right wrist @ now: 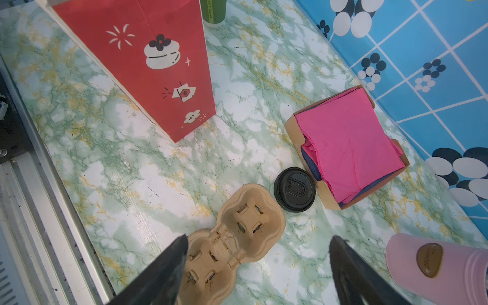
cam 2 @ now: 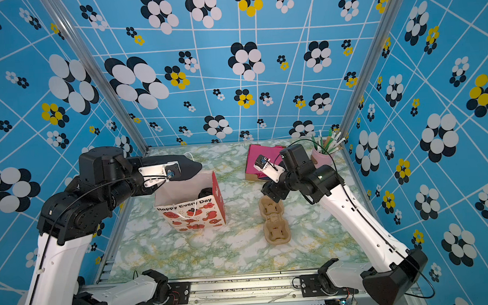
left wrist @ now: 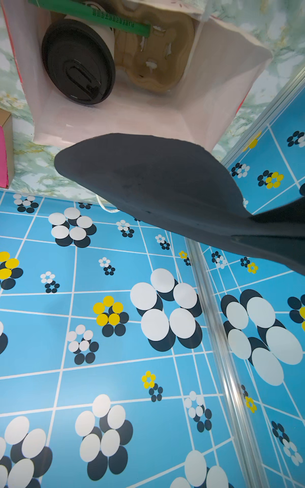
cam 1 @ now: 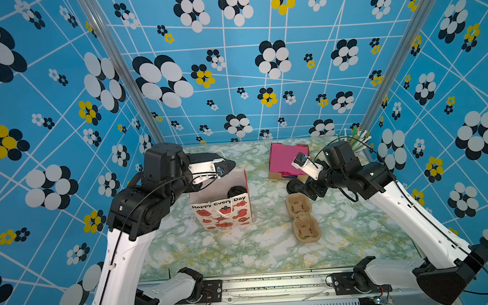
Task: Pack a coffee takeout order
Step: Place the napkin in the takeout bag.
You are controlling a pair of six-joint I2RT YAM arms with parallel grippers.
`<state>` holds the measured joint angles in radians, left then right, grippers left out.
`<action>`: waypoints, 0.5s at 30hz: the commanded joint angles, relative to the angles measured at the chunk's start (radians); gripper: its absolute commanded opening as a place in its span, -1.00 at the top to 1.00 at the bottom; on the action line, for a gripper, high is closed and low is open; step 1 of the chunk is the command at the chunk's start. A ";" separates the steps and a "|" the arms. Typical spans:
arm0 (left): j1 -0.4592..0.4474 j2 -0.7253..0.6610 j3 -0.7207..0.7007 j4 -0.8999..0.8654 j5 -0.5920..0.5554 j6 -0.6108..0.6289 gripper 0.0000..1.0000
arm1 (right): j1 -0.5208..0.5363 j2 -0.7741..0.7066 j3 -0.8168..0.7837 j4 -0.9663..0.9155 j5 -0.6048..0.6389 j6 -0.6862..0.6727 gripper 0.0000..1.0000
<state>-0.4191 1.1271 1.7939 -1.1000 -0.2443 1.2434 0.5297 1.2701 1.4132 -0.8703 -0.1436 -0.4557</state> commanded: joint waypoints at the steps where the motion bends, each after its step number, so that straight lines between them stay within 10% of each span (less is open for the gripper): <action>1: 0.007 -0.014 -0.038 -0.060 -0.039 0.013 1.00 | -0.002 0.011 -0.005 0.014 -0.019 0.019 -0.74; 15: 0.058 0.046 -0.091 -0.149 -0.049 -0.002 1.00 | -0.002 0.002 -0.045 0.017 -0.007 0.018 -0.79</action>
<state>-0.3798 1.1511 1.7164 -1.2057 -0.2783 1.2499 0.5297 1.2785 1.3842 -0.8619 -0.1432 -0.4522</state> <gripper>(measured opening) 0.051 0.895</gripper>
